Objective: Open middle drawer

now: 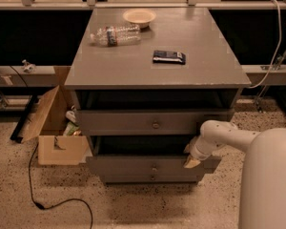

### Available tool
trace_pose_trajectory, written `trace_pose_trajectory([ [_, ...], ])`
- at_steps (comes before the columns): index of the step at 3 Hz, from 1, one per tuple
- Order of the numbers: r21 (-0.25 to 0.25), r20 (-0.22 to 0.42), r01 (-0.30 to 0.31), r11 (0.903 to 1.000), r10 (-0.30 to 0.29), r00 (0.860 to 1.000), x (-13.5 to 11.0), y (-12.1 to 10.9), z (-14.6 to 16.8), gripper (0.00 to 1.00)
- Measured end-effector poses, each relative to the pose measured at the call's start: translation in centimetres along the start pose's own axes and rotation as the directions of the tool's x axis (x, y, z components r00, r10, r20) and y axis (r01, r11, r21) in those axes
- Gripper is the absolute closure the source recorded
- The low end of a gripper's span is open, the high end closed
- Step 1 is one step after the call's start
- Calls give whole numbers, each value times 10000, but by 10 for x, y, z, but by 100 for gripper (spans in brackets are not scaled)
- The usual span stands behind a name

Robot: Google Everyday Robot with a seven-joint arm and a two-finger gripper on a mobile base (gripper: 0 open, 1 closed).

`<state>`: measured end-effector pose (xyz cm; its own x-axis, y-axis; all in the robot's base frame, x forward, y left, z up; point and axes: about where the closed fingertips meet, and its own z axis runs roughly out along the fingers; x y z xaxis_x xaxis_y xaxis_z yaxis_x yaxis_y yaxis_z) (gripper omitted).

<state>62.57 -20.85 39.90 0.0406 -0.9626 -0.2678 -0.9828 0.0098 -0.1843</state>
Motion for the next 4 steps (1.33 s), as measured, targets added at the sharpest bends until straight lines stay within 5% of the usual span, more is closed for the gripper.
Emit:
trace_pose_trajectory([
  [3, 168, 505, -334, 9993, 326, 9982, 4, 35, -8, 97],
  [4, 34, 881, -476, 9989, 471, 9950, 4, 49, -11, 74],
])
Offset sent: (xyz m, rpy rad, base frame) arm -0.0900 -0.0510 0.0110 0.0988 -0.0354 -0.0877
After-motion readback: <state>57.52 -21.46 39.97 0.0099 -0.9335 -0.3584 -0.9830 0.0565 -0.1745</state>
